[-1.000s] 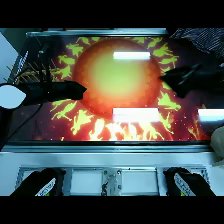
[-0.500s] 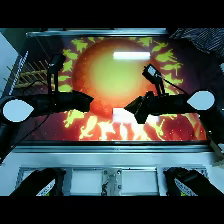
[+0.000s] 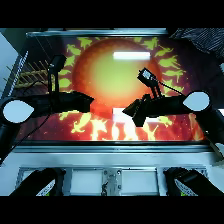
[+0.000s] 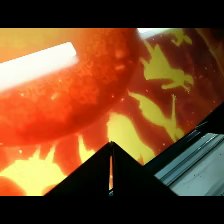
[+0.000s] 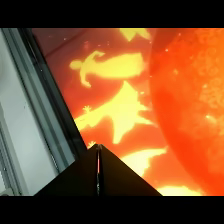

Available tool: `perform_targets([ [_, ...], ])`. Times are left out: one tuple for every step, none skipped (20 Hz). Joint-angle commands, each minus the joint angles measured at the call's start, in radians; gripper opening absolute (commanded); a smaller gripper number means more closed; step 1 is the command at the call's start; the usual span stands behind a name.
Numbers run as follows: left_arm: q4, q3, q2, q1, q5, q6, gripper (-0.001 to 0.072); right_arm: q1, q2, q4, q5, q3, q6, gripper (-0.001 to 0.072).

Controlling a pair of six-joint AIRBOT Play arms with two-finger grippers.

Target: Fold the clothes and pants, and hang the long-sleeved shirts on hangers.

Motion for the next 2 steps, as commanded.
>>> perform_targets([
  [0.0, 0.0, 0.001, -0.001, 0.0, 0.0, 0.0021, 0.001, -0.001, 0.0, 0.0, 0.0, -0.001, 0.0034],
  [0.0, 0.0, 0.001, -0.001, 0.0, 0.0, 0.0021, 0.001, -0.001, 0.0, 0.0, 0.0, -0.001, 0.0034],
])
